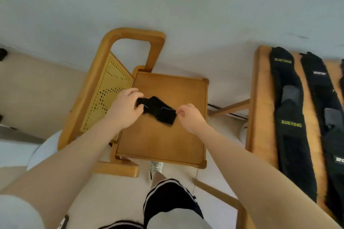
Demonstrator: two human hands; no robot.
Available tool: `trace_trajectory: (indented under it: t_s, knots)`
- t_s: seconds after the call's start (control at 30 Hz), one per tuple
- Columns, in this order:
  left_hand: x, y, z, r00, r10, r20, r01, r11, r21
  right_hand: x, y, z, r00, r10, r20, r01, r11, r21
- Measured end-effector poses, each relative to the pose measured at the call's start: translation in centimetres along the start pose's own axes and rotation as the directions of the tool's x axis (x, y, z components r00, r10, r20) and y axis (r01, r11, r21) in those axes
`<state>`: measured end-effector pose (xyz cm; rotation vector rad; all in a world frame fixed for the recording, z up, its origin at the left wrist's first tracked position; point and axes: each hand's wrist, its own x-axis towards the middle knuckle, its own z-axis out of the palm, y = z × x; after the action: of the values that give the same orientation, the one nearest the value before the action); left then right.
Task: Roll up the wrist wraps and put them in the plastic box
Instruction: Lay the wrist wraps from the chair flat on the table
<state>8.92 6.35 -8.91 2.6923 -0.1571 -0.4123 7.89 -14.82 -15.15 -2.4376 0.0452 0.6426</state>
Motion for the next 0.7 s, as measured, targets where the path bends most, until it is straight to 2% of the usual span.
trace_trajectory:
  t_s: [0.27,0.4,0.47,0.6,0.63,0.7]
  knots:
    - [10.8,-6.0,3.4,0.989,-0.033,0.146,0.031,0.999,0.019,12.2,3.3,5.1,0.95,0.253,0.181,-0.23,0.963,-0.14]
    - [14.1,-9.6,7.4,0.961,-0.065,0.271,0.054,0.997,0.046,15.9,5.8,9.3,0.934,0.312,0.173,-0.298,0.949,-0.1]
    - [15.4,-10.9,9.1,0.953,-0.105,0.283,0.102,0.994,0.024,16.9,6.9,11.3,0.929,0.324,0.181,-0.31,0.945,-0.1]
    - [16.3,-12.6,11.7,0.94,-0.165,0.299,0.188,0.981,-0.051,17.6,8.1,13.6,0.933,0.33,0.147,-0.278,0.916,-0.288]
    - [16.3,-12.9,12.0,0.936,-0.163,0.313,0.191,0.98,-0.06,17.6,8.3,13.9,0.931,0.331,0.153,-0.277,0.914,-0.296]
    - [16.2,-13.1,12.0,0.932,-0.138,0.334,0.166,0.984,-0.056,17.6,8.1,13.9,0.908,0.369,0.198,-0.339,0.925,-0.172]
